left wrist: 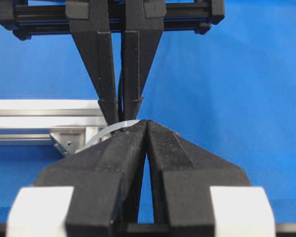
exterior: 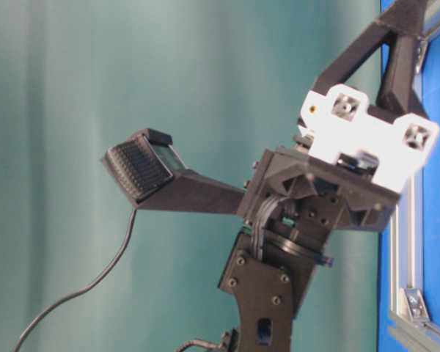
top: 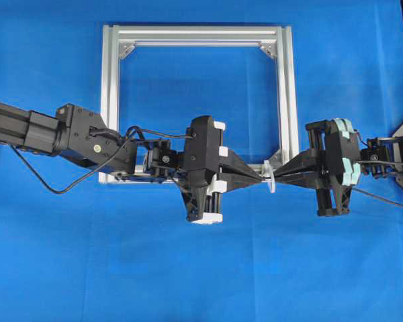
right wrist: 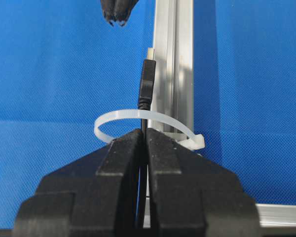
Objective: Insert the wire through the string loop located on the right side.
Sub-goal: 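Move the open left gripper right toward the plug past the loop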
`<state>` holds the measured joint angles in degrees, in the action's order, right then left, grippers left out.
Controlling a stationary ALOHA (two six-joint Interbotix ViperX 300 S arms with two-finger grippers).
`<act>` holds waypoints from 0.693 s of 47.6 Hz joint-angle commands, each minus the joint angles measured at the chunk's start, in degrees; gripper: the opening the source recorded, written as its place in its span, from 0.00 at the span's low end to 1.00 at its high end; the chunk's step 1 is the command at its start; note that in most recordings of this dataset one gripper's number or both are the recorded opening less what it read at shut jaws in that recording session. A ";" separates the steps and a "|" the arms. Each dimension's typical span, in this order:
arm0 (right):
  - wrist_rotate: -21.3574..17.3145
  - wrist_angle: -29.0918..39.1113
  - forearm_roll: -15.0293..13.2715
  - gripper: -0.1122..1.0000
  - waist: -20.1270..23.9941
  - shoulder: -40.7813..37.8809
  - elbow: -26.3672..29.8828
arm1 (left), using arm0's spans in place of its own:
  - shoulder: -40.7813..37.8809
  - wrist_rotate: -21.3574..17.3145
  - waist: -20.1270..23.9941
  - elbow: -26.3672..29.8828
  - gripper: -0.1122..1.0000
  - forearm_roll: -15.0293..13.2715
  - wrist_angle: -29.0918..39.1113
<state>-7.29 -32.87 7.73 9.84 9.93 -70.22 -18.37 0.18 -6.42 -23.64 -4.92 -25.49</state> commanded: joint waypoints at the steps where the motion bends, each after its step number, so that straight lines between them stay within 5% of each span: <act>1: 0.09 -0.53 -0.09 0.07 -0.09 0.44 0.70 | 1.14 -0.09 0.26 1.05 0.10 0.09 -0.26; 15: 0.09 -0.53 -0.18 0.07 -0.09 0.44 0.79 | 0.97 -0.35 0.18 1.05 0.13 0.18 -0.26; 28: 0.09 -0.44 -0.18 0.07 -0.09 0.44 0.79 | 0.79 0.44 0.00 1.67 0.80 0.18 -0.18; 33: 0.09 -0.44 -0.09 0.07 -0.09 0.44 0.79 | 0.79 0.53 0.00 1.67 0.93 0.18 -0.18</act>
<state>-7.29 -32.87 7.65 9.84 9.93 -70.22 -18.54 0.62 -6.33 -23.29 -4.92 -25.40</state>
